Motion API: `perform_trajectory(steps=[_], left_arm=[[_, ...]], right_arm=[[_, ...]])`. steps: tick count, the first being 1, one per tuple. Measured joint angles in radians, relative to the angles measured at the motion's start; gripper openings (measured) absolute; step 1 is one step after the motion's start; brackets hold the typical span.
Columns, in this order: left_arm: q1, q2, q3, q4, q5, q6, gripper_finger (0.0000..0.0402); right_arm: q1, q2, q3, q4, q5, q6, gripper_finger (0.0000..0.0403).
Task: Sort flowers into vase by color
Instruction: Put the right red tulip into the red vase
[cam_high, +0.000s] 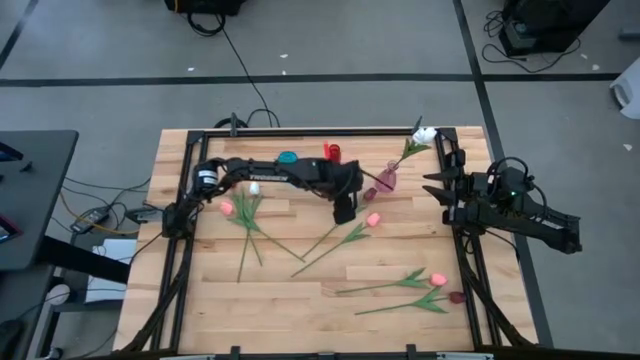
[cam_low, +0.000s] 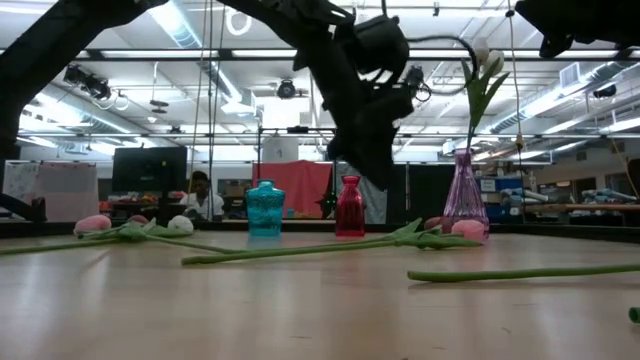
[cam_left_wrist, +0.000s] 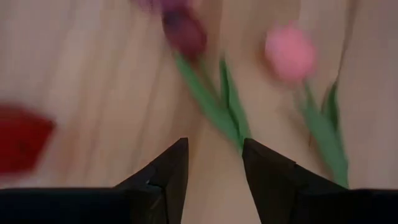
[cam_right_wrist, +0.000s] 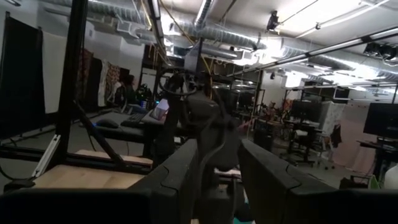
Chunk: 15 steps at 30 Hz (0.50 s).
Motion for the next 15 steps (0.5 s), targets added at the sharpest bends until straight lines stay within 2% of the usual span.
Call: perform_trajectory(steps=[6,15], left_arm=[[-0.048,0.024,-0.001,-0.103,-0.002,-0.085,0.0158],[-0.069,0.084,-0.001,-0.042,0.017,-0.118,0.0159]], right_arm=[[0.0,0.0,0.0,0.002,0.0,0.0,0.0128],[0.0,0.0,0.0,-0.003,0.005,-0.003,0.0128]])
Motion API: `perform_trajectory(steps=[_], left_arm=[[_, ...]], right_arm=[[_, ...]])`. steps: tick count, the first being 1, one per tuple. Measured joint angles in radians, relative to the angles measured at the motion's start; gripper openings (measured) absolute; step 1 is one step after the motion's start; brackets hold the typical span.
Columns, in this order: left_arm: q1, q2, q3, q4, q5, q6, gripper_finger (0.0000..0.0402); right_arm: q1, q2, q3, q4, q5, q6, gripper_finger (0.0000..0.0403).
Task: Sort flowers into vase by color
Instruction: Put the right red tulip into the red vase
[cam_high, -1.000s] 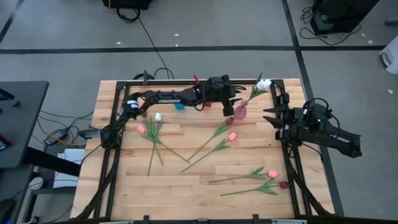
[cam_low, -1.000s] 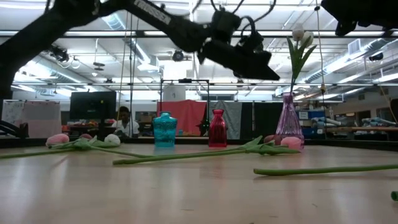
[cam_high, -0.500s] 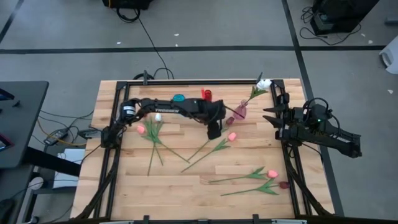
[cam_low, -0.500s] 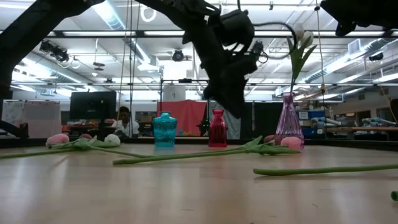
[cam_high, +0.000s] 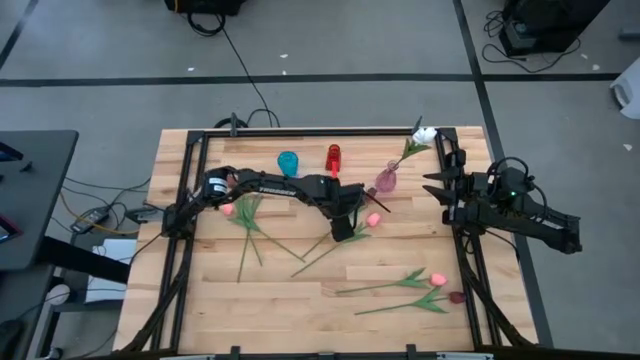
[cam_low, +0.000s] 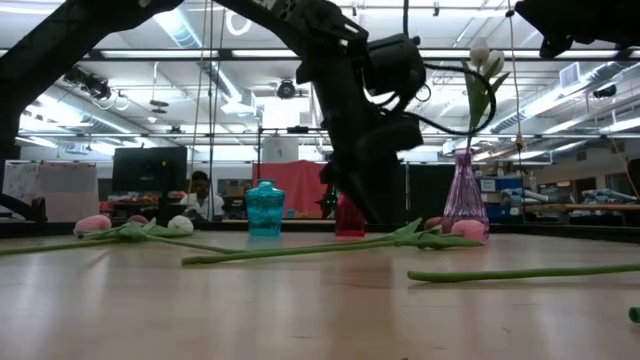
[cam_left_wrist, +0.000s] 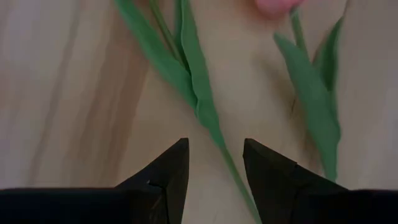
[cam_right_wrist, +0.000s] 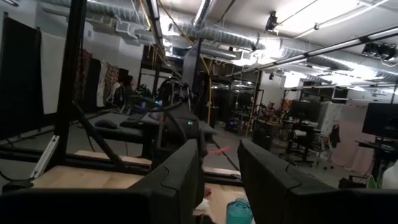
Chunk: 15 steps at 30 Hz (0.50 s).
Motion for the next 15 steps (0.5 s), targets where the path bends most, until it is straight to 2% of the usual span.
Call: perform_trajectory(steps=[10,12,15], left_arm=[[0.0,0.036,0.001,0.021,0.004,0.011,0.0154],[0.0,0.038,0.001,0.007,0.006,0.027,0.014],[0.0,0.046,0.001,0.009,0.005,0.049,0.0098]], right_arm=[[0.0,0.0,0.0,-0.001,0.012,0.0,0.0128],[0.0,0.0,0.0,0.0,0.013,0.0,0.0128],[0.0,0.0,0.0,0.0,0.014,-0.001,0.0128]])
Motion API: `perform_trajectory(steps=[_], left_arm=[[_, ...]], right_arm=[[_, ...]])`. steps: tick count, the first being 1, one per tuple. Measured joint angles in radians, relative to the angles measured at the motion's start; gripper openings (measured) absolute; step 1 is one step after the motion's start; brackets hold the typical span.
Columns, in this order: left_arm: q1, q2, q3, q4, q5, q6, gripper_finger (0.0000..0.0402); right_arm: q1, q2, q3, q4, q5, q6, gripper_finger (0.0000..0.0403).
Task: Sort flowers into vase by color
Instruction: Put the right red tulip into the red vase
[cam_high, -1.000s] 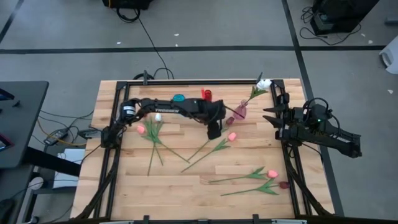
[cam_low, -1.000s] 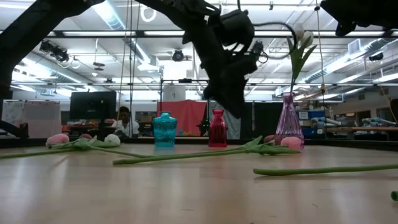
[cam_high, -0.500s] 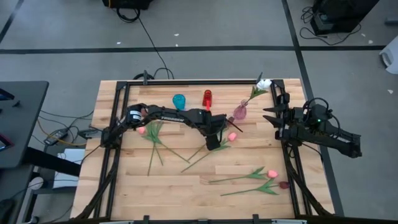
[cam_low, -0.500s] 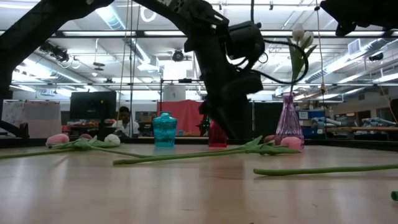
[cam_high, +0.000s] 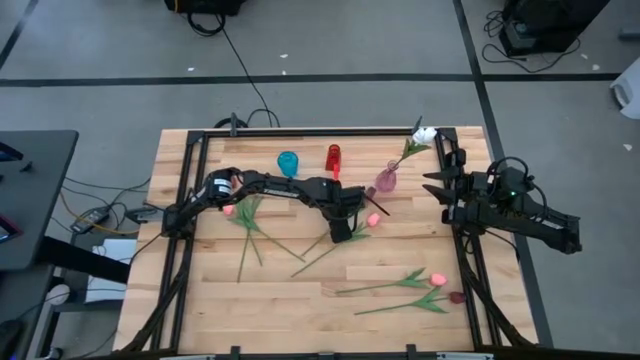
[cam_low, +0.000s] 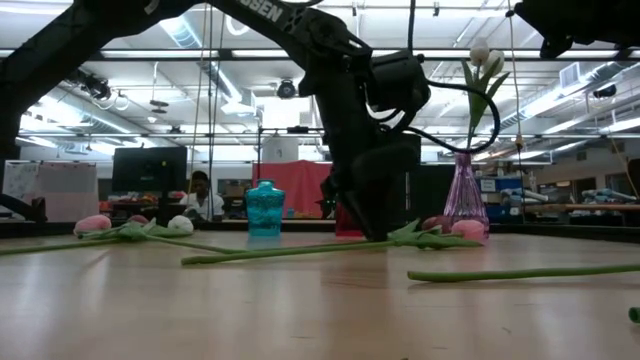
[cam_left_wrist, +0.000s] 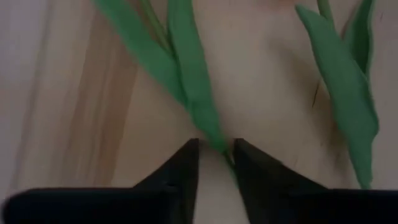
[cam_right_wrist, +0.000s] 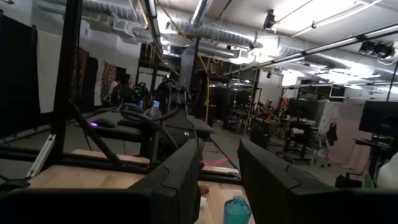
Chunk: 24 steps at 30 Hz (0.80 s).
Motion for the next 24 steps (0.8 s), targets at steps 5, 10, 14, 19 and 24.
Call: perform_trajectory(steps=[5,10,14,19,24], left_arm=[[0.001,0.001,0.0,0.0,-0.001,0.04,0.0013],[0.002,-0.025,0.0,-0.045,-0.044,0.086,0.0009],[0.008,-0.121,0.001,-0.056,-0.144,0.129,0.0004],[0.041,-0.275,-0.071,-0.003,-0.225,0.18,0.0002],[0.122,-0.453,-0.293,0.207,-0.192,0.199,0.0001]], right_arm=[[0.0,0.0,0.0,-0.001,-0.001,0.0,0.0128],[0.0,0.0,0.0,-0.002,-0.002,0.0,0.0128],[0.0,0.0,0.0,-0.008,-0.003,0.0,0.0128],[0.0,0.0,0.0,-0.01,-0.003,0.0,0.0128],[0.004,0.0,0.0,-0.014,-0.004,0.003,0.0128]])
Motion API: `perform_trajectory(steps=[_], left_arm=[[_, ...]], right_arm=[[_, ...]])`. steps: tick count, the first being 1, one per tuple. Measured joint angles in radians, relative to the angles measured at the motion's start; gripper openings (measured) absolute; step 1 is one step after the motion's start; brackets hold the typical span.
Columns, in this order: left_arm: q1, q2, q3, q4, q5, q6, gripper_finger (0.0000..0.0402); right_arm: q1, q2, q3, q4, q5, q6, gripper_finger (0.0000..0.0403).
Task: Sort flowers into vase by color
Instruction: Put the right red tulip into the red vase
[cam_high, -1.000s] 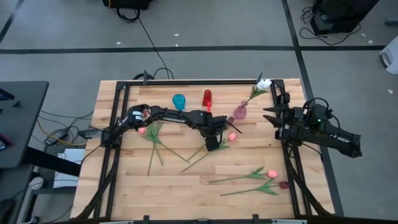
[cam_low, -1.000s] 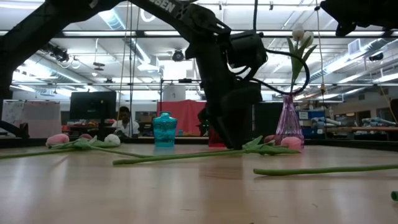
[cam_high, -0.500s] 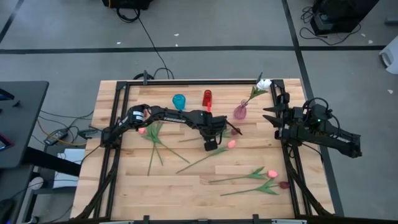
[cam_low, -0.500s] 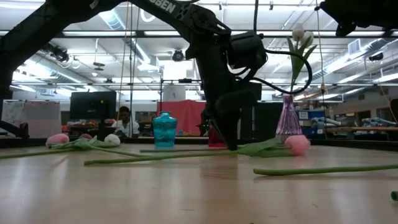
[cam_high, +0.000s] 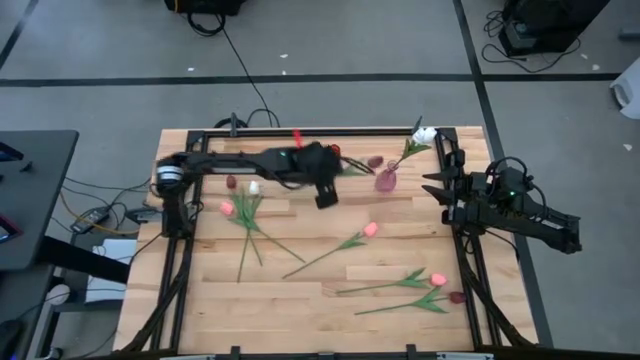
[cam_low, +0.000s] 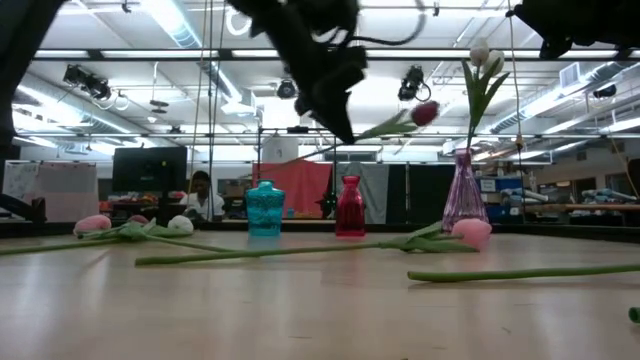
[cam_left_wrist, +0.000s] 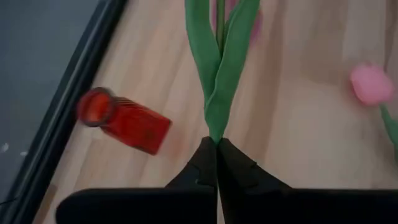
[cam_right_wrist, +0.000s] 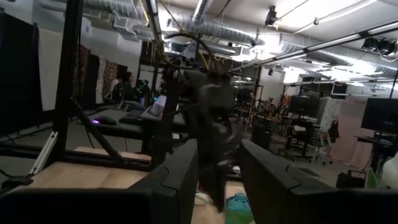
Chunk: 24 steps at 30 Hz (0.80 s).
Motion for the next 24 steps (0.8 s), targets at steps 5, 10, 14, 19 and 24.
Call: perform_trajectory(steps=[5,10,14,19,24], left_arm=[[0.107,-0.14,-0.267,0.406,0.097,0.003,0.0001],[0.188,-0.174,-0.439,0.937,0.163,0.001,0.0001],[0.227,-0.151,-0.457,1.189,0.2,-0.01,0.0001],[0.253,-0.101,-0.421,1.335,0.248,-0.06,0.0001],[0.266,-0.055,-0.364,1.401,0.284,-0.081,0.0001]], right_arm=[[0.001,0.0,0.0,0.015,0.003,0.001,0.0128],[0.001,0.0,0.0,0.017,0.004,0.001,0.0128],[0.001,0.0,0.0,0.014,0.004,-0.003,0.0128],[0.001,0.0,0.0,0.014,0.007,-0.005,0.0128],[0.001,0.0,0.0,0.013,0.007,-0.005,0.0128]])
